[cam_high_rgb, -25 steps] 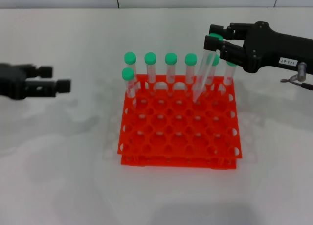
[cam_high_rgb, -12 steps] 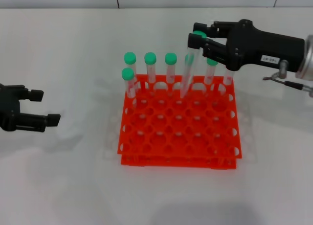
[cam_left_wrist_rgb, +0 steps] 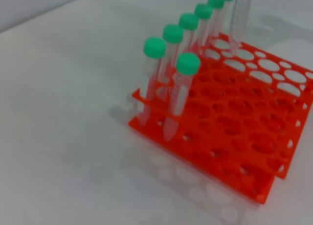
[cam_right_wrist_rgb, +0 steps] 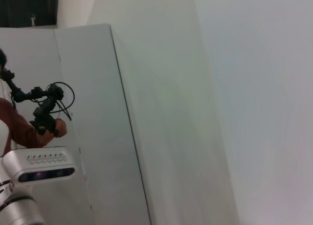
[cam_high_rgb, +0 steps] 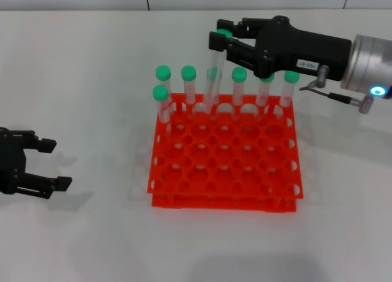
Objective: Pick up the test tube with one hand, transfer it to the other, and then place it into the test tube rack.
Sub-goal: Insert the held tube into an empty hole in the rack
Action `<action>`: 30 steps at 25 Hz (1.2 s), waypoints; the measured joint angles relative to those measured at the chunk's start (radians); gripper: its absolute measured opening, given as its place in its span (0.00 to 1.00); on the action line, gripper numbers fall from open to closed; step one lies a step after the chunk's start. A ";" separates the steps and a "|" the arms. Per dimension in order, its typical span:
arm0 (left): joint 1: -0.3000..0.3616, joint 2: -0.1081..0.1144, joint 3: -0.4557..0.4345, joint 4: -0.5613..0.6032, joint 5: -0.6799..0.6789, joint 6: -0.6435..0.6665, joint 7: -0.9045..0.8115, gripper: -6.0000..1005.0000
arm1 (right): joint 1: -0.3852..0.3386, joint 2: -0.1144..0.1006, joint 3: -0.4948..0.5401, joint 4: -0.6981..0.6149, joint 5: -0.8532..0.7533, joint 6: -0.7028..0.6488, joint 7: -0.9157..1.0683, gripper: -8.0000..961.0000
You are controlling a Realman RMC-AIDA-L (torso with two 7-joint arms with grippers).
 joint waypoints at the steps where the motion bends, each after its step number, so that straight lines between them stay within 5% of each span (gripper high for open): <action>1: -0.002 -0.001 0.000 -0.006 0.004 -0.002 0.011 0.89 | 0.001 0.000 -0.014 0.000 0.013 0.011 -0.008 0.28; 12: -0.039 -0.001 -0.007 -0.042 0.011 -0.007 0.031 0.89 | 0.005 0.002 -0.160 0.011 0.147 0.129 -0.123 0.28; 30: -0.052 -0.006 -0.008 -0.065 0.012 -0.017 0.028 0.89 | -0.002 0.001 -0.243 0.029 0.242 0.164 -0.208 0.28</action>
